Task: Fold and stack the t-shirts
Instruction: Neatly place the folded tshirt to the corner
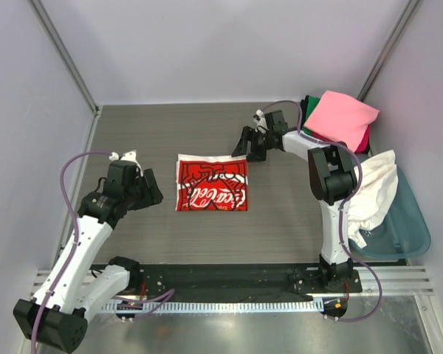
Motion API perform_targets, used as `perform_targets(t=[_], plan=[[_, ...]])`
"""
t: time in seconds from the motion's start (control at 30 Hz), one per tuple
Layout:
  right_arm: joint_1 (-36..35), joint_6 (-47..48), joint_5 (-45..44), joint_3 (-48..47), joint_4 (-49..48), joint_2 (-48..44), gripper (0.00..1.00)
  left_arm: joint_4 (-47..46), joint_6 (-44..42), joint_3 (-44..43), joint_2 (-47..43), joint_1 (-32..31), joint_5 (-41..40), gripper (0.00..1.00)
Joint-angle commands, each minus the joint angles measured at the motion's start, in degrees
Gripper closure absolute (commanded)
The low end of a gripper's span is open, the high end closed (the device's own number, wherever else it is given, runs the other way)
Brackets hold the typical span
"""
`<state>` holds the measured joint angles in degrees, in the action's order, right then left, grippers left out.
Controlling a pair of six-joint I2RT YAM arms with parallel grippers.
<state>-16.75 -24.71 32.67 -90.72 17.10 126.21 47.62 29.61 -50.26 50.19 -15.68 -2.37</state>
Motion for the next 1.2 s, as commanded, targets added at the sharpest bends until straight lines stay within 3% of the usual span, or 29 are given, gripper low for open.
perform_targets(t=[0.0, 0.23, 0.47, 0.57, 0.6, 0.77, 1.17], plan=[[-2.9, 0.9, -0.2, 5.4, -5.2, 3.9, 0.27, -2.4, 0.0, -0.2, -1.1, -0.1, -0.4, 0.39], [-4.1, -7.4, 9.5, 17.1, -23.2, 3.5, 0.5, -2.5, 0.0, -0.2, -1.7, -0.1, -0.8, 0.39], [-3.8, -9.9, 12.2, 17.6, -27.2, 2.2, 0.99, -2.6, 0.0, 0.1, -2.2, -0.1, -0.7, 0.39], [-3.3, -4.6, 9.0, 14.8, -19.1, -0.5, 0.99, -2.9, -0.1, 0.2, -2.9, -0.1, -0.6, 0.39], [-3.0, -2.6, 4.9, 13.8, -11.9, -2.9, 0.99, -2.9, -0.1, 0.2, -3.0, -0.1, -0.6, 0.4], [-0.2, 5.2, -3.4, 9.1, 0.4, -9.9, 0.99, -3.1, -0.1, 0.4, -3.3, -0.1, -0.2, 0.4], [8.0, 16.9, -16.0, -3.3, 13.6, -17.2, 0.99, -3.5, -0.2, 0.7, -3.0, -0.1, 0.4, 0.42]])
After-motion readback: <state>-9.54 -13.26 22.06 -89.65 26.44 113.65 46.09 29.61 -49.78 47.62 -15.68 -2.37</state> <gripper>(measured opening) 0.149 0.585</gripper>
